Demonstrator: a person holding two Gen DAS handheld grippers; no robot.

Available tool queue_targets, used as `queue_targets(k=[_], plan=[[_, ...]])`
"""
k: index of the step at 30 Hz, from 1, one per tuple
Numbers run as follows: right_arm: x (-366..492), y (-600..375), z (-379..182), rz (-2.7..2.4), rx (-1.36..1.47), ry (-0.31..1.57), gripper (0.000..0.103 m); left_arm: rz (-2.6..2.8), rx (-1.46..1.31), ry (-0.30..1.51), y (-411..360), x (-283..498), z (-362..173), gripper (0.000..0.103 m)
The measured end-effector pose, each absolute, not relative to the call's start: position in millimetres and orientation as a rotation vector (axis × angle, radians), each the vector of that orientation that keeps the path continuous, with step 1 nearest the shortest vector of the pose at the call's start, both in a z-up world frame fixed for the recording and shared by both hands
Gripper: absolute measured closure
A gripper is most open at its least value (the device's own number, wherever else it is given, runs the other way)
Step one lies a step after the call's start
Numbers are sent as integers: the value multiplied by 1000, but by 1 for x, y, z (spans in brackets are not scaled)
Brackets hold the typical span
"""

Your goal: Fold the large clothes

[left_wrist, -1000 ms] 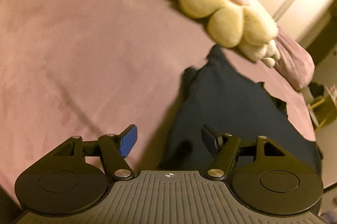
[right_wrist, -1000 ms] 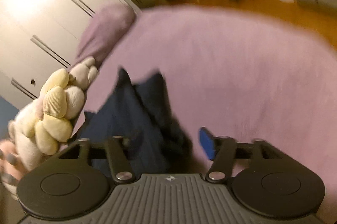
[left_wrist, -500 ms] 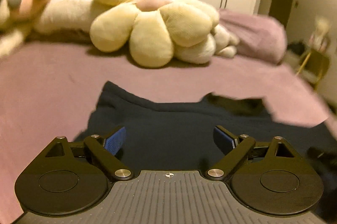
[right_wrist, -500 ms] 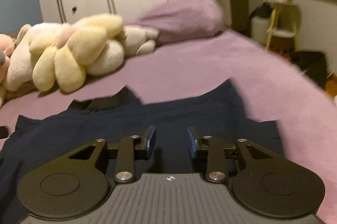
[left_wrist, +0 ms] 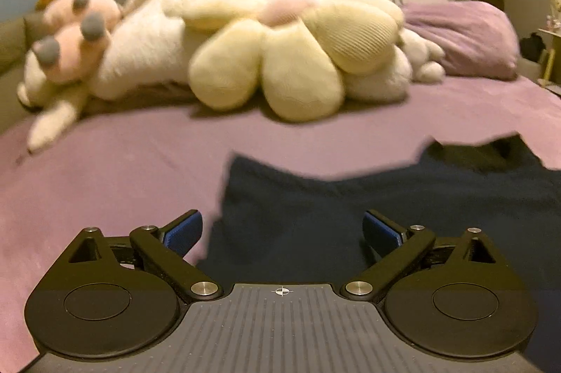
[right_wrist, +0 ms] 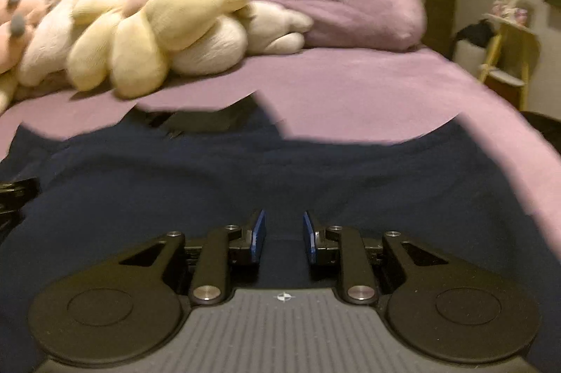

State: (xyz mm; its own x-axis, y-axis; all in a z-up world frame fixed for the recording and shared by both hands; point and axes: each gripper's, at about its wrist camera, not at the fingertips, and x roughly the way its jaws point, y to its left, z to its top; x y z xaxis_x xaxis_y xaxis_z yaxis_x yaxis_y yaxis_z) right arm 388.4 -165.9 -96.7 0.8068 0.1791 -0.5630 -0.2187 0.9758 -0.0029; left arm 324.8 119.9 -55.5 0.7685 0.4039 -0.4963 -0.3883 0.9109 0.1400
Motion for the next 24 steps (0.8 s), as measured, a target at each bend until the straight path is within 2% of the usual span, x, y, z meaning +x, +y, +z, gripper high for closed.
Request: queue_targets(k=[2, 5, 9, 24], plan=[[392, -188, -89, 124, -110, 556, 81, 461, 30, 576, 134, 335, -58, 1], [409, -229, -93, 2, -136, 594, 81, 473, -92, 711, 156, 349, -78, 0], [408, -268, -113, 7, -47, 591, 80, 471, -222, 706, 171, 347, -92, 0], [418, -279, -129, 33, 52, 573, 79, 470, -250, 696, 174, 346, -97, 0]])
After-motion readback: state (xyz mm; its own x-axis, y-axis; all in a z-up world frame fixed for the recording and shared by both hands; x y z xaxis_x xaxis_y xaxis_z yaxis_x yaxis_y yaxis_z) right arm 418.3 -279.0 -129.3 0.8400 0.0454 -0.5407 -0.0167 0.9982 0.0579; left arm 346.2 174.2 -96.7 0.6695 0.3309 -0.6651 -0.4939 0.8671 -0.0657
